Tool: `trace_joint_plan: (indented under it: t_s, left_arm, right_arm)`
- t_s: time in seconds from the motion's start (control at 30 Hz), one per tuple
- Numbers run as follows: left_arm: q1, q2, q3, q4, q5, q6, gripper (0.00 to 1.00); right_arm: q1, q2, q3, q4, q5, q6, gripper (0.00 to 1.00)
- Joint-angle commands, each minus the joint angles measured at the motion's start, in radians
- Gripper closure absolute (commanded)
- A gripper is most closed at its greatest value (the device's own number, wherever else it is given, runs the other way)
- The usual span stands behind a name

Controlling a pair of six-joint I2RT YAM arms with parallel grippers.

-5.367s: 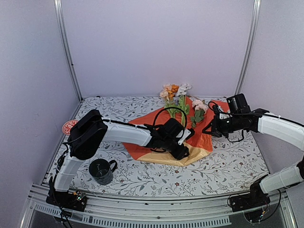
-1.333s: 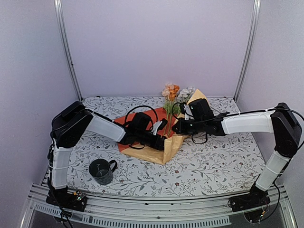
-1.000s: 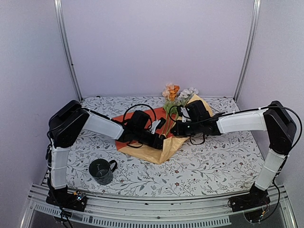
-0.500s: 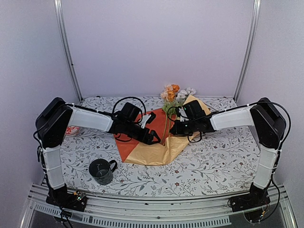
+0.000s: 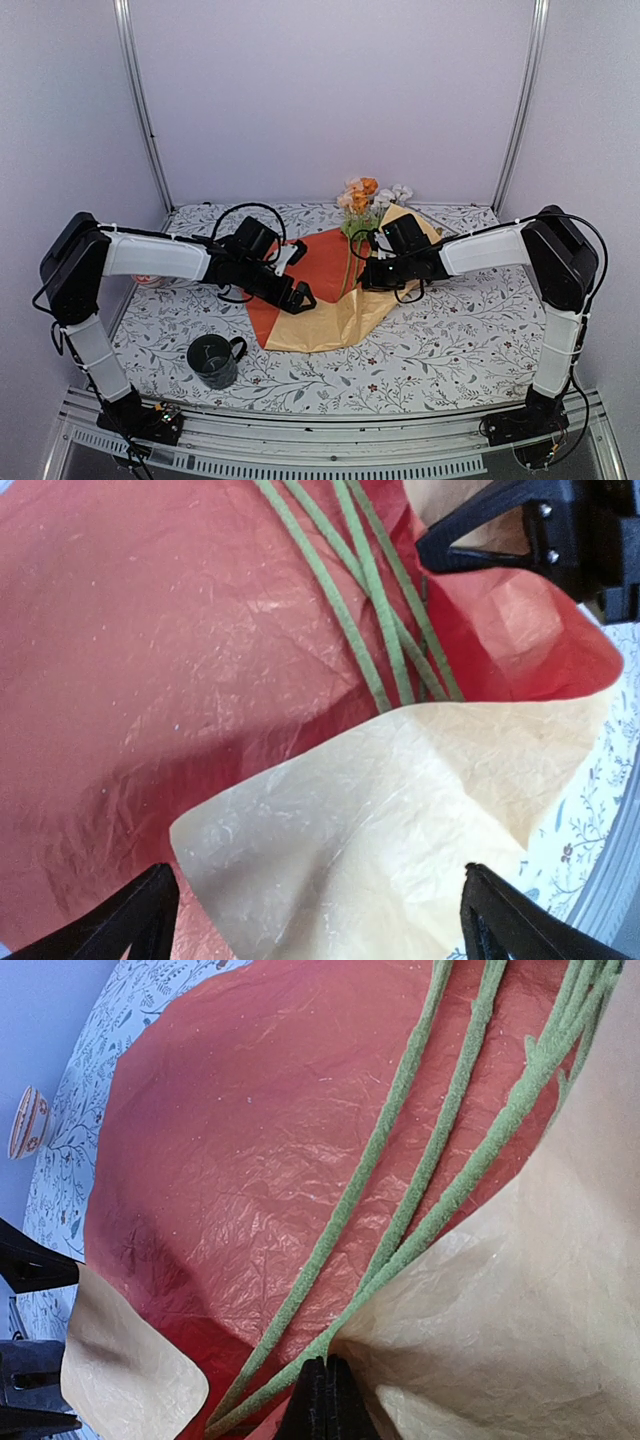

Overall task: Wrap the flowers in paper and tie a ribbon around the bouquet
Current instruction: Fold the one-fourth-folded wrapping paper at the center of the board.

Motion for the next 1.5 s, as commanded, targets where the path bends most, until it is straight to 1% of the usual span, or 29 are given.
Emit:
trace_joint_plan:
  t_s: [0.0,0.1,0.2,0.23,0.27,0.3,0.33,0.43,0.53,0.7,0.93,1.03,1.17,1.3,1.47]
  left_arm:
    - [0.005,-0.001,-0.069,-0.071,-0.036,-0.03,0.01]
    - [0.004,-0.006,-0.115,-0.046,-0.007,-0.043,0.01]
    - [0.004,-0.01,-0.125,-0.028,0.013,-0.054,0.01]
    - [0.004,-0.013,-0.129,-0.012,0.025,-0.049,0.05]
    - [0.004,-0.017,-0.137,0.012,0.05,-0.042,0.11]
    - [0.004,-0.019,-0.143,0.037,0.076,-0.037,0.22]
    - [0.004,-0.019,-0.145,0.064,0.098,-0.034,0.33]
    - [0.004,-0.007,-0.141,0.111,0.159,-0.025,0.7]
    - [0.005,0.015,-0.109,0.118,0.17,-0.011,0.99]
    - [-0.011,0.077,-0.005,0.133,0.132,0.053,1.0]
    - [-0.037,0.277,0.196,0.063,0.116,0.114,1.0]
    - [-0.058,0.335,0.273,0.045,0.109,0.139,1.0]
    - [-0.069,0.41,0.354,0.03,0.113,0.162,1.0]
    - [-0.081,0.456,0.393,0.01,0.121,0.186,1.0]
    - [-0.08,0.488,0.382,0.059,0.176,0.157,1.0]
  right_arm:
    - [-0.003,0.005,0.026,-0.014,-0.002,-0.015,1.0]
    - [-0.004,0.001,0.026,-0.022,-0.001,-0.022,1.0]
    - [-0.005,0.0,0.026,-0.034,0.005,-0.027,1.0]
    - [-0.004,-0.002,0.026,-0.037,0.005,-0.03,1.0]
    - [-0.004,-0.006,0.026,-0.039,0.005,-0.031,1.0]
    - [-0.005,-0.01,0.026,-0.042,0.005,-0.032,1.0]
    - [-0.004,-0.016,0.026,-0.046,0.006,-0.033,1.0]
    - [-0.003,-0.05,0.026,-0.06,0.019,-0.038,1.0]
    - [-0.003,-0.102,-0.006,-0.069,0.033,-0.044,1.0]
    - [-0.002,-0.218,-0.082,-0.069,0.043,-0.049,1.0]
    - [-0.003,-0.391,-0.173,-0.086,0.057,-0.087,1.0]
    - [-0.002,-0.435,-0.185,-0.088,0.032,-0.124,1.0]
    - [-0.002,-0.456,-0.179,-0.103,-0.033,-0.195,1.0]
    - [0.001,-0.436,-0.154,-0.103,-0.1,-0.241,1.0]
    - [0.042,-0.307,-0.066,-0.042,-0.193,-0.246,1.0]
